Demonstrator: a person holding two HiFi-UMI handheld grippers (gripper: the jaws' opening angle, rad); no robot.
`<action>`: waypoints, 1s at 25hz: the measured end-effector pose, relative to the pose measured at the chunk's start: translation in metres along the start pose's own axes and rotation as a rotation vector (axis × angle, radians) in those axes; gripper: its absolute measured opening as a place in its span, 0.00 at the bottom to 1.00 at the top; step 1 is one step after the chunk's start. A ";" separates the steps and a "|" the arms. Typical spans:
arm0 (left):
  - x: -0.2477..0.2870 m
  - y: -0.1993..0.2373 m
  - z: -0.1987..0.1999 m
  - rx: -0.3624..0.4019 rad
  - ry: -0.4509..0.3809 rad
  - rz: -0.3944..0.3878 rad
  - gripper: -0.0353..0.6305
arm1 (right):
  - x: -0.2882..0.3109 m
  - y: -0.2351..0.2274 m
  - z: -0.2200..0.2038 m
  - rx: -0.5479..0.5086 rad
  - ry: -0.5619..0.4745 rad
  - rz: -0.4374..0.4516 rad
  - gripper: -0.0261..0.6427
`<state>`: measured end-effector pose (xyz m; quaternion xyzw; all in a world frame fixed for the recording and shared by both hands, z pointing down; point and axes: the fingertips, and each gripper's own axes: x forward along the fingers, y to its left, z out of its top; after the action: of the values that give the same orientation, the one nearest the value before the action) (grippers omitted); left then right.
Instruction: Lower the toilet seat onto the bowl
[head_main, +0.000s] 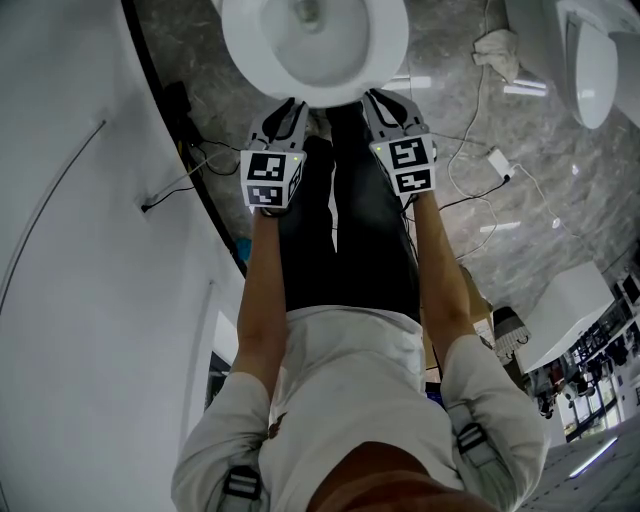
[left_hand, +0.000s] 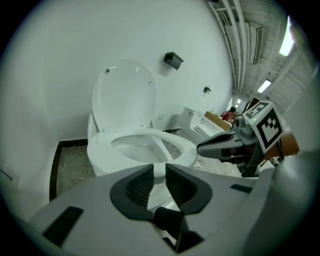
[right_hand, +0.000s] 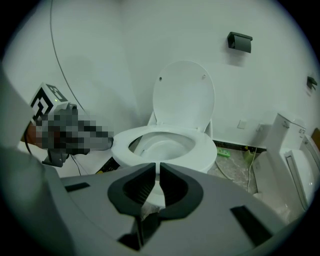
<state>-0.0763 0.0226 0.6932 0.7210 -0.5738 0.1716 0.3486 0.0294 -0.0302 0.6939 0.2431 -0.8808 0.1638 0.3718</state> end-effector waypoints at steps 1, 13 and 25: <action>0.001 0.000 -0.003 0.000 0.005 -0.004 0.19 | 0.002 0.000 -0.003 0.006 0.006 -0.002 0.10; 0.020 0.002 -0.041 -0.018 0.058 -0.030 0.19 | 0.021 0.001 -0.040 0.025 0.059 -0.004 0.10; 0.039 0.007 -0.075 -0.028 0.119 -0.047 0.19 | 0.043 0.003 -0.072 0.019 0.118 -0.001 0.10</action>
<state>-0.0606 0.0465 0.7726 0.7177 -0.5373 0.1979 0.3963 0.0432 -0.0069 0.7735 0.2371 -0.8556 0.1859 0.4209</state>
